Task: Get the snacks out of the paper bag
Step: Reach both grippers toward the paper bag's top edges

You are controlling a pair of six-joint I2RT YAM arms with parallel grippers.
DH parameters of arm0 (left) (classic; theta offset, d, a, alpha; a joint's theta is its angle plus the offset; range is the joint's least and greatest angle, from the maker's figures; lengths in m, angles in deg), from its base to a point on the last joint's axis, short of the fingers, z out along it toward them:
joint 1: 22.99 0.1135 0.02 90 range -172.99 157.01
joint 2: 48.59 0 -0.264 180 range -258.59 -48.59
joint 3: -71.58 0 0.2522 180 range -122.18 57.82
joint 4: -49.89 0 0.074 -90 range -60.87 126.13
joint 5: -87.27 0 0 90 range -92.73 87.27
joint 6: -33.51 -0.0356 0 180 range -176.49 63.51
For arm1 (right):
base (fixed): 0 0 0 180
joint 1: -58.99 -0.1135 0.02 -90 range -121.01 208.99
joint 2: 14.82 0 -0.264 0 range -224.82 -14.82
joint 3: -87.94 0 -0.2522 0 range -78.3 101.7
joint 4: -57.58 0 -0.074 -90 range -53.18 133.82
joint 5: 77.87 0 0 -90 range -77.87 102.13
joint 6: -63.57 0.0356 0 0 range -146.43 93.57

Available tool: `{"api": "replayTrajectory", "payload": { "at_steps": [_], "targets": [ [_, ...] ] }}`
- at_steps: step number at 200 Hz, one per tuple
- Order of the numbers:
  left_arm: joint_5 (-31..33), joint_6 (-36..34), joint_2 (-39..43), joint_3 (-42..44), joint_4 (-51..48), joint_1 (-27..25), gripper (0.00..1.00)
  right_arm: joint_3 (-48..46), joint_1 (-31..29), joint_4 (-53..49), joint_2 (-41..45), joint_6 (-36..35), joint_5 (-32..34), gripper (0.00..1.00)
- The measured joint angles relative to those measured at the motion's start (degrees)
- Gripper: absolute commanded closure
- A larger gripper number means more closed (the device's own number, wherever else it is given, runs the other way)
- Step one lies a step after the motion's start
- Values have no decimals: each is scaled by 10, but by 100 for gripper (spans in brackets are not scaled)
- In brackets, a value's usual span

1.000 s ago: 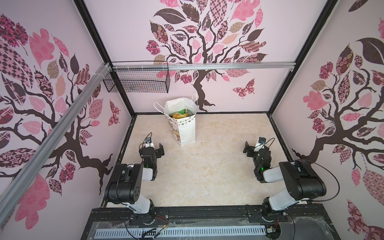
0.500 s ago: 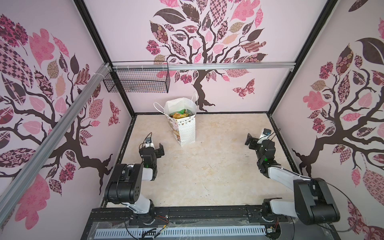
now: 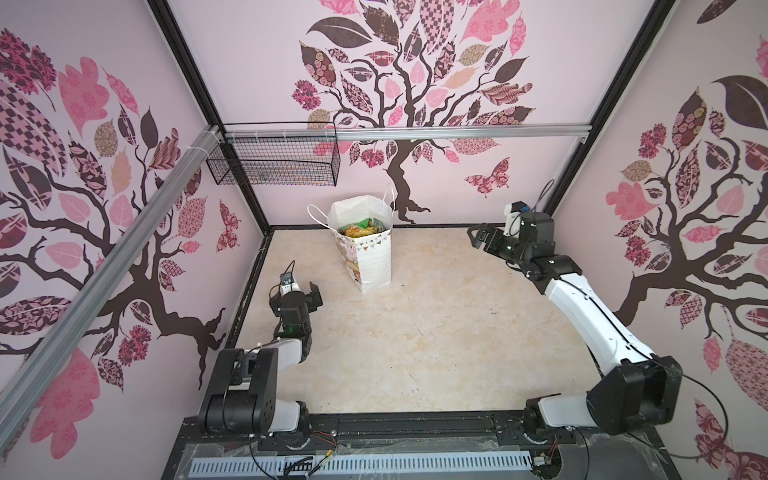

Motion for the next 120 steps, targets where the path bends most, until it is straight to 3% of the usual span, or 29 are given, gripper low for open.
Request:
{"api": "replayTrajectory", "payload": {
  "at_steps": [36,64,86,120],
  "targets": [
    [18,71,116,-84,-184,3,1,84,-58,-38,-69,3,-27,3],
    [-49,162,165,-200,-354,3,2,152,-93,-47,-142,10,-38,3],
    [-122,235,156,-313,-484,2,11,213,-119,-62,-199,12,-38,5],
    [-195,297,70,-501,-648,-33,16,352,-151,-93,-308,17,-31,5]
  ]
}}
